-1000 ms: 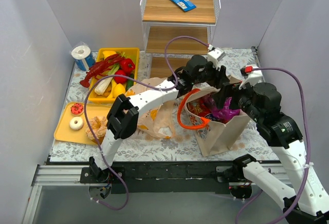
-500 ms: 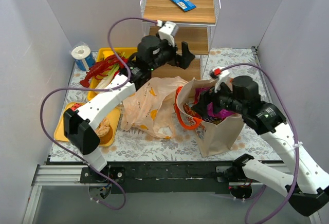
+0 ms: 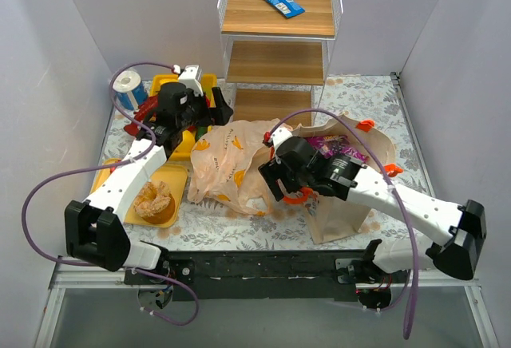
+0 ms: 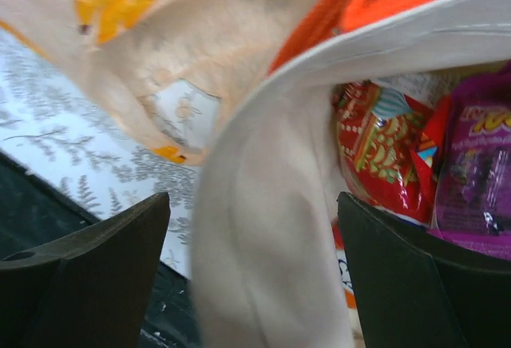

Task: Place the mixed food into the grocery bags and tie them

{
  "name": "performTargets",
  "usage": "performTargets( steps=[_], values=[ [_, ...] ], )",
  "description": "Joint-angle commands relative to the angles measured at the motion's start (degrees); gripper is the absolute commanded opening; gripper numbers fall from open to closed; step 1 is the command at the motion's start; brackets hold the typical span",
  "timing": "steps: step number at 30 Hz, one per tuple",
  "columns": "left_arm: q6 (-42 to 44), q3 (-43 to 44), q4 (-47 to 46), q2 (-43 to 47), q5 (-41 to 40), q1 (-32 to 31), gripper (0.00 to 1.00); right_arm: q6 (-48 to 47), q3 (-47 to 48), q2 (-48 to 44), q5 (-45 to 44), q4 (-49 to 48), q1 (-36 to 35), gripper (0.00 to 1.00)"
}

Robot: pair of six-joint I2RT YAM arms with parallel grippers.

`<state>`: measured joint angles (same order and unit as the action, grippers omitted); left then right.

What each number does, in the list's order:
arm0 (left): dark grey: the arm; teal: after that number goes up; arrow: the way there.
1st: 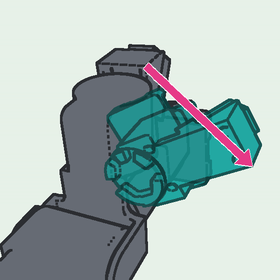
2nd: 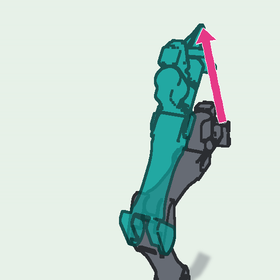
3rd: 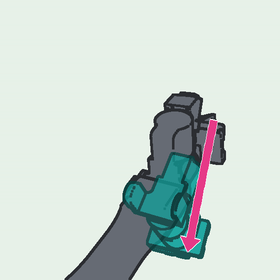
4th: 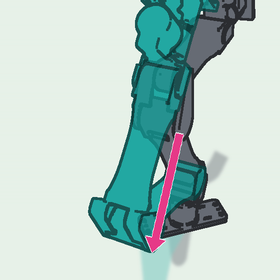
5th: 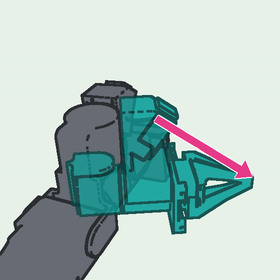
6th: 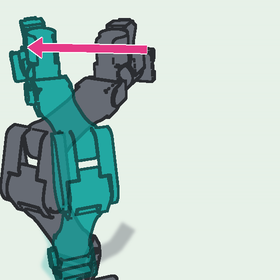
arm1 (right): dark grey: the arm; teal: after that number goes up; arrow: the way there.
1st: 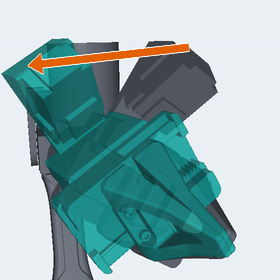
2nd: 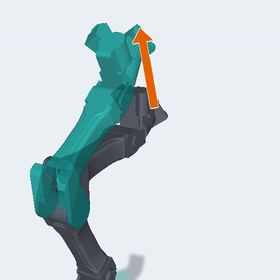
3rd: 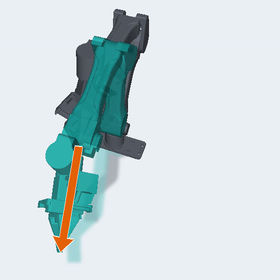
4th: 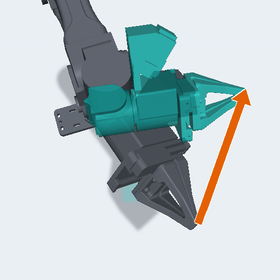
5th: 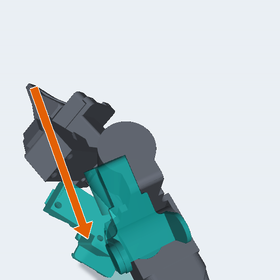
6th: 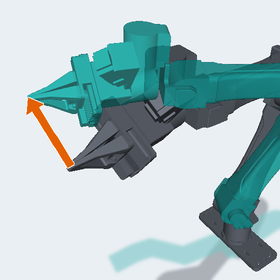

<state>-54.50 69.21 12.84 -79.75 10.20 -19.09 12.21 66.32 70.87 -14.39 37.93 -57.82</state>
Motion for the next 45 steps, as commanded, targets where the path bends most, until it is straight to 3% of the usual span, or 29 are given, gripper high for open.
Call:
performTargets(
  steps=[1, 3, 6, 7, 10, 13, 18, 33, 39, 42, 45],
  values=[
    [-1.0, -4.5, -5.2, 4.3, 1.7, 0.9, 0.98, 4.8, 2.3, 5.7, -14.2, 4.8, -0.5, 0.84],
    [-1.3, -6.0, -6.0, 4.0, 2.0, 1.3, 0.98, 5.4, 1.9, 8.1, -14.8, 6.0, 1.0, 0.78],
    [-1.7, -7.8, -6.7, 3.7, 3.1, 1.9, 0.98, 6.0, -1.4, 11.5, -14.8, 5.5, 2.6, 0.56],
    [-1.6, -8.0, -6.9, 3.7, 3.2, 1.9, 0.98, 6.6, -2.2, 12.8, -14.8, 5.9, 3.9, 0.44],
    [-1.8, -8.5, -7.1, 4.3, 3.5, 2.0, 0.98, 8.0, -5.4, 14.3, -14.7, 6.4, 5.7, 0.27],
    [-2.1, -8.8, -7.5, 5.4, 4.2, 2.0, 0.98, 8.9, -7.2, 15.0, -16.1, 8.7, 8.9, 0.15],
    [-2.5, -9.9, -8.1, 7.1, 4.3, 2.0, 0.98, 7.6, -8.0, 16.2, -20.9, 13.0, 15.0, 0.04],
    [-2.3, -10.8, -8.3, 8.5, 3.9, 2.0, 0.98, 0.5, -8.7, 21.0, -35.6, 14.4, 32.2, 0.01],
    [-1.5, -11.0, -8.0, 8.2, 3.9, 1.9, 0.98, -1.4, -6.6, 19.3, -35.8, 13.4, 36.6, 0.01],
    [1.0, -10.4, -7.0, 7.4, 2.5, -0.6, 0.93, -1.6, -4.7, 18.8, -35.8, 13.9, 37.5, 0.01],
    [3.6, -10.1, -5.1, 7.3, -2.9, -4.9, 0.95, -1.5, -2.8, 17.8, -34.7, 14.4, 38.0, 0.02]
  ],
)
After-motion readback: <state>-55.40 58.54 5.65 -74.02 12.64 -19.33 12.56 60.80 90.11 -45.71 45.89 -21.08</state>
